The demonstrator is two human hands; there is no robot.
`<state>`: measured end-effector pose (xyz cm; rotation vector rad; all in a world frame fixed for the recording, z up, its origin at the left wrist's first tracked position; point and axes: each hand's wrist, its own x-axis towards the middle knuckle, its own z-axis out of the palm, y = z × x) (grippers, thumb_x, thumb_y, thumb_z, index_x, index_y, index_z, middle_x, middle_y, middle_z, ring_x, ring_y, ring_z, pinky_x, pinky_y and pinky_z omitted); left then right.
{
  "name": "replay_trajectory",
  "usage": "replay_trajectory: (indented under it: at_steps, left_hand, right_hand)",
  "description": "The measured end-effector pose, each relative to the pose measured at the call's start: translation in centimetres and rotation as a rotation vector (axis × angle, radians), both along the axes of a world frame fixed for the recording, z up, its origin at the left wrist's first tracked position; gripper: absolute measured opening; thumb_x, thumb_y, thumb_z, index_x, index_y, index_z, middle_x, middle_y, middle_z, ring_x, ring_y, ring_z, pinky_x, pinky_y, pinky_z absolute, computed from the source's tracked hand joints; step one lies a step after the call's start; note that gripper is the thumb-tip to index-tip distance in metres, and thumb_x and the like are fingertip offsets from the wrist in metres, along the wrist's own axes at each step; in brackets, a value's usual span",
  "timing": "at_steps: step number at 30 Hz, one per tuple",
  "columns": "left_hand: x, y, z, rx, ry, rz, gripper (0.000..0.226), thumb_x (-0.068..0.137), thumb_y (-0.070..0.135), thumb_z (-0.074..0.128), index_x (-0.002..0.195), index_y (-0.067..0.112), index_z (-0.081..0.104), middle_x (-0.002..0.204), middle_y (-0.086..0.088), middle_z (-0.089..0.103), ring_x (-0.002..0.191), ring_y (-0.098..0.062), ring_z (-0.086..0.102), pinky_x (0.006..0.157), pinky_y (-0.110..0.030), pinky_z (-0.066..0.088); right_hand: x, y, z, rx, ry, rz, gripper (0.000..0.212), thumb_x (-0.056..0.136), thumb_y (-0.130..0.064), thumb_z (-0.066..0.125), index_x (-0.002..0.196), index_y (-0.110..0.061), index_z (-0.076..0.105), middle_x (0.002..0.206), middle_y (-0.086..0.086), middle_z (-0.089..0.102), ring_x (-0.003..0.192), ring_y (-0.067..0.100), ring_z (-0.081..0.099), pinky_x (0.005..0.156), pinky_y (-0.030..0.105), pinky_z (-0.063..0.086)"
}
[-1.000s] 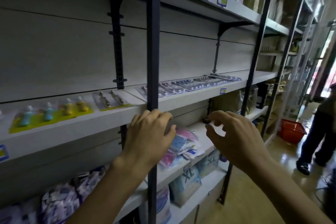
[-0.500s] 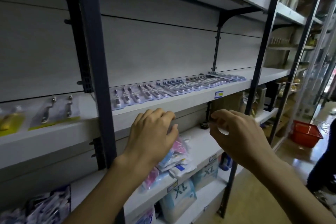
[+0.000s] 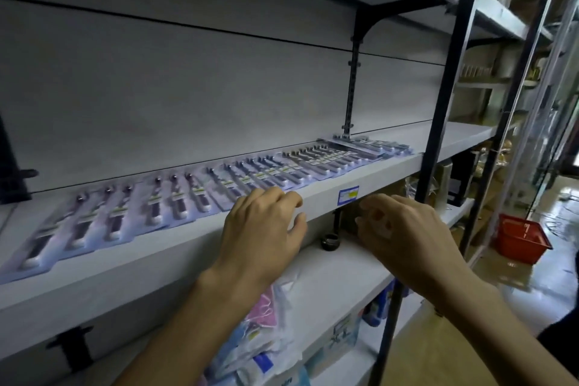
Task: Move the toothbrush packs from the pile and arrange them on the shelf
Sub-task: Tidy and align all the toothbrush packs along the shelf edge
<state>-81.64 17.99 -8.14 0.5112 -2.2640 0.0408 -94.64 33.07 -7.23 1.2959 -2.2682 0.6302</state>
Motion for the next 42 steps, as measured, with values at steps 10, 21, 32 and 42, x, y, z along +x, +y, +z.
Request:
replay_trajectory:
  at_steps: [10,21,32,42]
  left_hand:
    - [-13.7,1.5,-1.1,0.004,-0.029,0.06,0.013,0.077,0.031,0.057,0.08,0.022,0.066,0.074,0.006,0.065,0.069,-0.023,0.062,0.064,-0.031,0.048]
    - [-27.4,5.9,-1.2,0.103,-0.013,0.128,0.023,0.091,0.033,0.054,0.108,0.024,0.065,0.104,0.007,0.065,0.1,-0.017,0.057,0.083,-0.029,0.04]
    - [-34.1,1.7,-0.7,0.077,-0.014,0.267,0.019,0.085,0.028,0.063,0.1,0.018,0.069,0.097,0.002,0.069,0.09,-0.024,0.062,0.078,-0.035,0.046]
    - [-39.1,-4.2,-0.1,0.072,-0.071,0.348,0.023,0.089,0.031,0.054,0.107,0.023,0.066,0.101,0.004,0.064,0.097,-0.021,0.055,0.083,-0.032,0.039]
  right_hand:
    - [-14.1,1.6,-1.3,-0.006,-0.032,0.052,0.017,0.089,-0.03,0.06,0.102,-0.02,0.065,0.086,-0.001,0.065,0.075,0.021,0.06,0.065,0.04,0.054]
    - [-30.5,3.8,-0.8,0.075,-0.013,0.148,0.024,0.087,-0.04,0.046,0.088,-0.021,0.061,0.08,-0.005,0.06,0.07,0.016,0.057,0.065,0.038,0.053]
    - [-38.3,-2.2,-0.8,0.019,-0.062,0.276,0.03,0.089,-0.038,0.058,0.115,-0.025,0.064,0.102,-0.004,0.067,0.086,0.014,0.064,0.075,0.038,0.055]
    - [-43.0,-9.5,-0.6,-0.038,-0.044,0.372,0.024,0.088,-0.031,0.06,0.109,-0.021,0.066,0.099,-0.001,0.066,0.088,0.021,0.06,0.069,0.034,0.049]
